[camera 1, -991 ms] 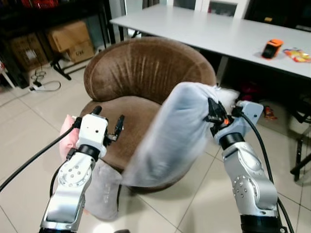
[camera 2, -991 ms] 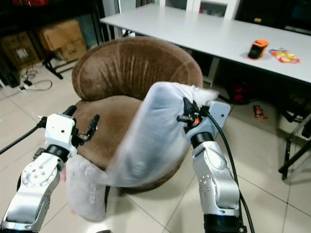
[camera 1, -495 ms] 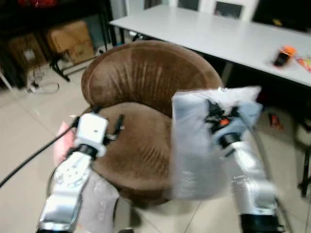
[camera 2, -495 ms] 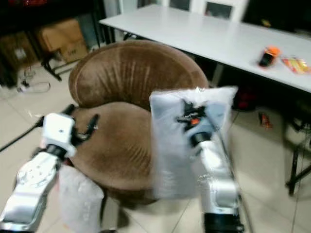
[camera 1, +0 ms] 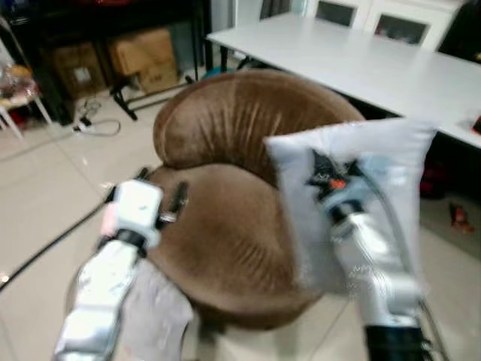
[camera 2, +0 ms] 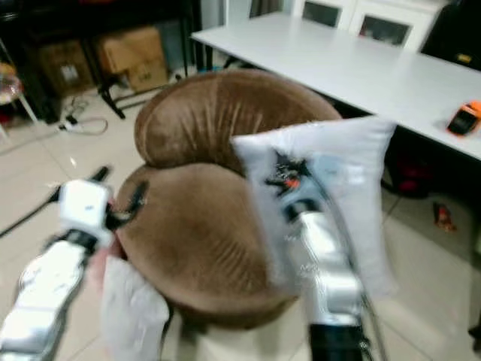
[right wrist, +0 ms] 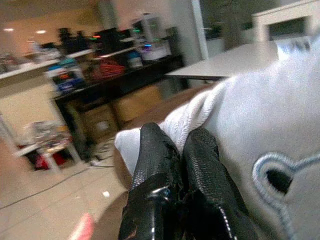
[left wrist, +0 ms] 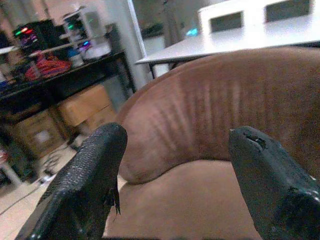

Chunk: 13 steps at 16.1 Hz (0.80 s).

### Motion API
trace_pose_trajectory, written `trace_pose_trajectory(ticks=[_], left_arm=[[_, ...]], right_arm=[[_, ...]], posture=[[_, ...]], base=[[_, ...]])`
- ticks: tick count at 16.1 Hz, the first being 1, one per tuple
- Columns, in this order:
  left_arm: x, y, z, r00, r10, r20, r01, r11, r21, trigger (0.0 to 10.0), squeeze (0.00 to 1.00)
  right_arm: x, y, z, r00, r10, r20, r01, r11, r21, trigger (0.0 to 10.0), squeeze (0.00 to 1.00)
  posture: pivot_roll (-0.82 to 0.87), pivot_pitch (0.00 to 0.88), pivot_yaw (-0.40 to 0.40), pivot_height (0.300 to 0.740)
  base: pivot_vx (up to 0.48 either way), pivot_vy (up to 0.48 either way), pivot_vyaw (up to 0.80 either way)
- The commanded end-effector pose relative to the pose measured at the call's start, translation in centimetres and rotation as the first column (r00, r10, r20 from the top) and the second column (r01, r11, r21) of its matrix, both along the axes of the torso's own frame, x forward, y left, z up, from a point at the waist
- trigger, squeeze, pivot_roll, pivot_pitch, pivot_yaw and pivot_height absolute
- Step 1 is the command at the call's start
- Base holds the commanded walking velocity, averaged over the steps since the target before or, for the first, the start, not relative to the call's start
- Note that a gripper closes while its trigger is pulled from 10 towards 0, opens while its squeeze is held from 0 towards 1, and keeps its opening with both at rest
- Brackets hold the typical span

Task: Move the pillow to the sofa from floor

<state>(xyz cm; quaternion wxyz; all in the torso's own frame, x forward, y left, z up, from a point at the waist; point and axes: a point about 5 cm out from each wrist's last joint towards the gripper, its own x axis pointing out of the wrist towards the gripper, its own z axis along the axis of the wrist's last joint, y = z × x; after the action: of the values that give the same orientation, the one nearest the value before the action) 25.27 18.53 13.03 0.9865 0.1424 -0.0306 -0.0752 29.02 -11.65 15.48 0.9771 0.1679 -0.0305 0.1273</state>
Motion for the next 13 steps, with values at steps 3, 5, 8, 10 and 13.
trace_pose_trajectory(ticks=[3, 5, 8, 10, 13], left_arm=[[-0.1, -0.8, 0.2, 1.0, -0.024, 0.008, 0.024, 1.0, 0.0, 10.0, 0.0], [-0.3, -0.8, 0.2, 1.0, -0.023, 0.007, 0.023, 1.0, -0.003, 10.0, 0.0], [-0.5, -0.8, 0.2, 1.0, -0.026, 0.006, 0.026, 1.0, -0.007, 10.0, 0.0], [-0.6, -1.0, 0.1, 1.0, -0.031, 0.002, 0.031, 0.999, -0.009, 10.0, 0.0], [-0.9, -1.2, 0.0, 0.999, -0.037, 0.001, 0.037, 0.999, -0.014, 10.0, 0.0]], right_arm=[[0.2, -0.8, 1.3, 0.998, -0.008, 0.066, 0.008, 1.0, -0.004, 10.0, 0.0], [0.2, -0.6, 1.5, 0.997, 0.002, 0.073, -0.002, 1.0, -0.005, 10.0, 0.0], [0.2, -0.3, 2.3, 0.995, 0.035, 0.097, -0.037, 0.999, 0.021, 10.0, 0.0], [0.2, 0.1, 2.5, 0.992, 0.069, 0.105, -0.073, 0.997, 0.033, 10.0, 0.0], [0.1, 0.5, 2.4, 0.99, 0.103, 0.1, -0.105, 0.994, 0.016, 10.0, 0.0]], posture=[[0.09, 0.0, -0.023, 0.74], [0.09, 0.0, -0.028, 0.74], [0.09, 0.0, -0.032, 0.74], [0.1, 0.0, -0.034, 0.74], [0.1, 0.0, -0.044, 0.74]], base=[[0.32, 0.0, 0.0], [0.317, 0.0, 0.0], [0.319, 0.0, 0.0], [0.311, 0.0, 0.0], [0.184, 0.0, 0.0]])
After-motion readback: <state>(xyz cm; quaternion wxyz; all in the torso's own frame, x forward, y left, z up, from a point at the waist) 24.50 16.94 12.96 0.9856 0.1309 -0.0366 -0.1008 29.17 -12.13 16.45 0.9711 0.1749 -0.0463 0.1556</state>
